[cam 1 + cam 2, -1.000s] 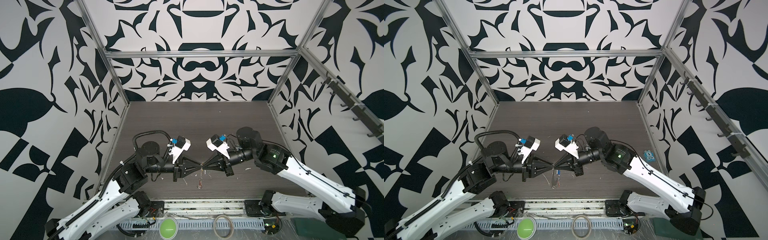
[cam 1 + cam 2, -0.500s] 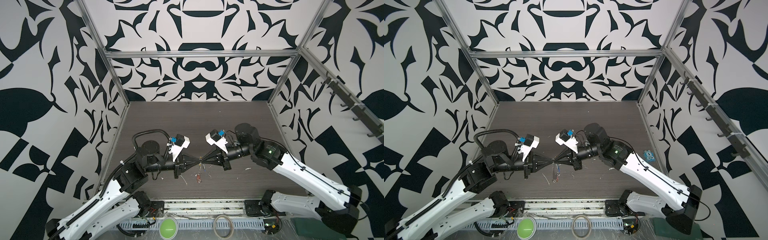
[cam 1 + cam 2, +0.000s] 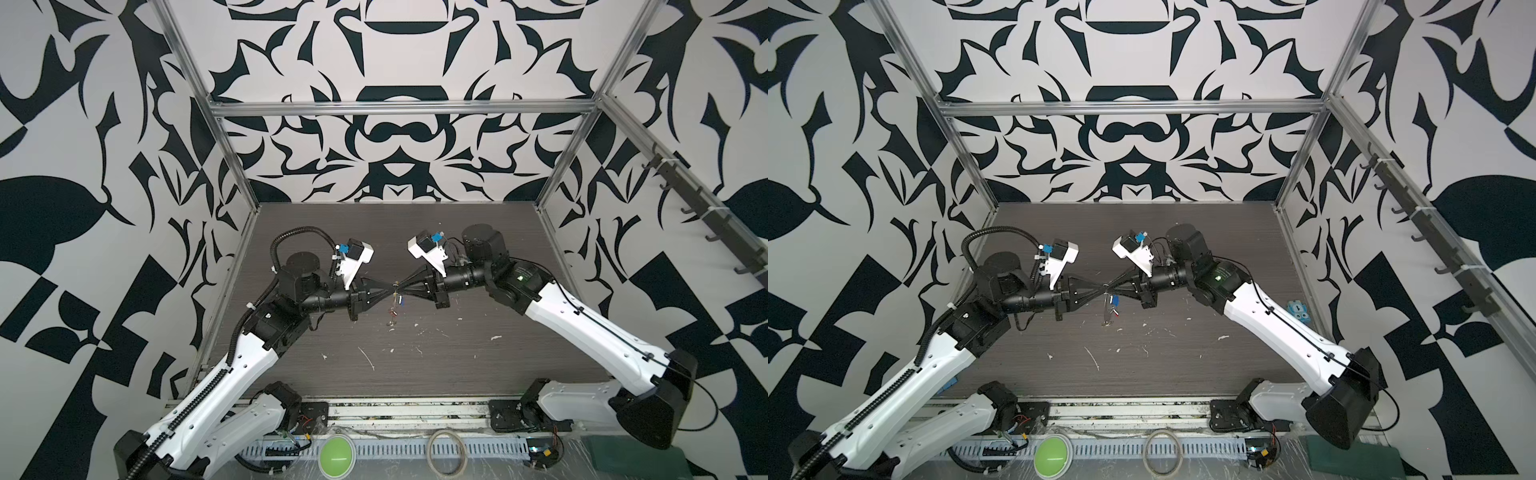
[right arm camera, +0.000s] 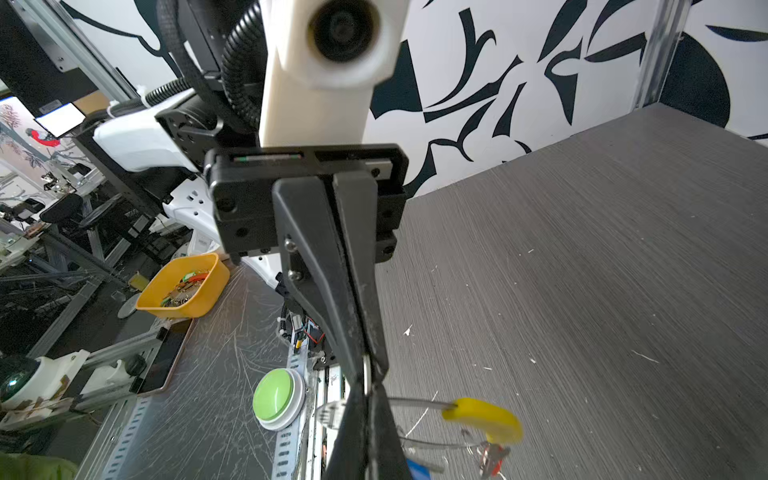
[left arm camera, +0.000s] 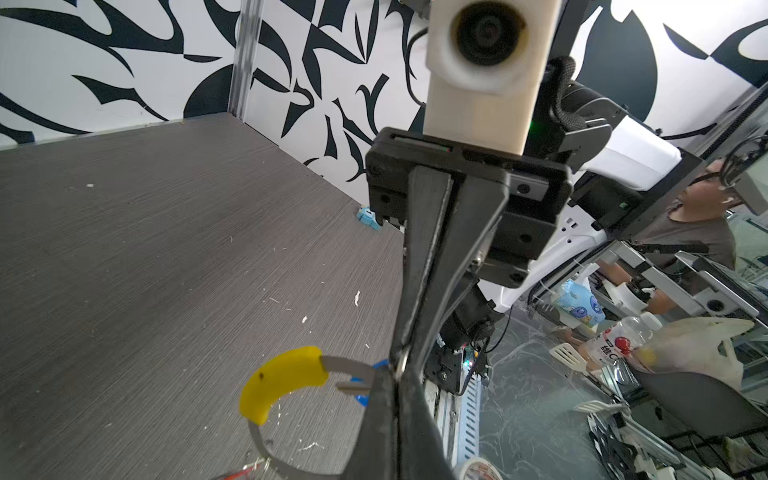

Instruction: Remove the keys from the keyring

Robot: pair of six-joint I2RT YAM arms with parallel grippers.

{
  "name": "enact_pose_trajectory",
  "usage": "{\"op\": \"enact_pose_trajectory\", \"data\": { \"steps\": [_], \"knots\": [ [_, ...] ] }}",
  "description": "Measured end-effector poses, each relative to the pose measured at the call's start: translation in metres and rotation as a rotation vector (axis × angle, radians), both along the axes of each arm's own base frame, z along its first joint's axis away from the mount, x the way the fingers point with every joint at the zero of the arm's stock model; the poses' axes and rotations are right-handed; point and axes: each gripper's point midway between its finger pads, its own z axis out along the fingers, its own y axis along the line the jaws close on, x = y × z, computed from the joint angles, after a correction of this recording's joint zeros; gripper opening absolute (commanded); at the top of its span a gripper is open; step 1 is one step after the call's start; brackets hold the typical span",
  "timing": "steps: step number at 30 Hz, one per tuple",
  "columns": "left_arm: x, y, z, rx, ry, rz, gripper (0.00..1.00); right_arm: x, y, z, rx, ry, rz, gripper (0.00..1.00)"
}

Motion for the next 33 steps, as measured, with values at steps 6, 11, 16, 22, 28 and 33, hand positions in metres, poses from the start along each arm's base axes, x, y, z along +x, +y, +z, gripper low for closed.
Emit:
{"op": "enact_pose_trajectory", "data": {
  "steps": [6,11,16,22,28,33],
  "knots": [
    [0.002,0.000,0.008,-0.035,-0.043,0.005,0.00,0.002,0.001,0.008,0.018,-0.019,-0.004,0.00],
    [0.003,0.001,0.011,-0.052,-0.054,0.013,0.00,0.004,0.002,0.011,0.029,-0.018,-0.014,0.00],
    [0.005,0.002,0.012,-0.051,-0.055,0.024,0.00,0.006,0.003,0.012,0.033,-0.013,-0.017,0.00],
    [0.008,0.003,0.008,-0.040,-0.047,0.038,0.00,0.008,0.005,0.009,0.028,-0.002,-0.019,0.00],
    [0.009,0.003,0.006,-0.035,-0.041,0.041,0.00,0.010,0.006,0.007,0.026,0.009,-0.021,0.06],
    [0.008,0.003,0.007,-0.037,-0.042,0.040,0.00,0.011,0.006,0.007,0.026,0.017,-0.027,0.09]
  ]
}}
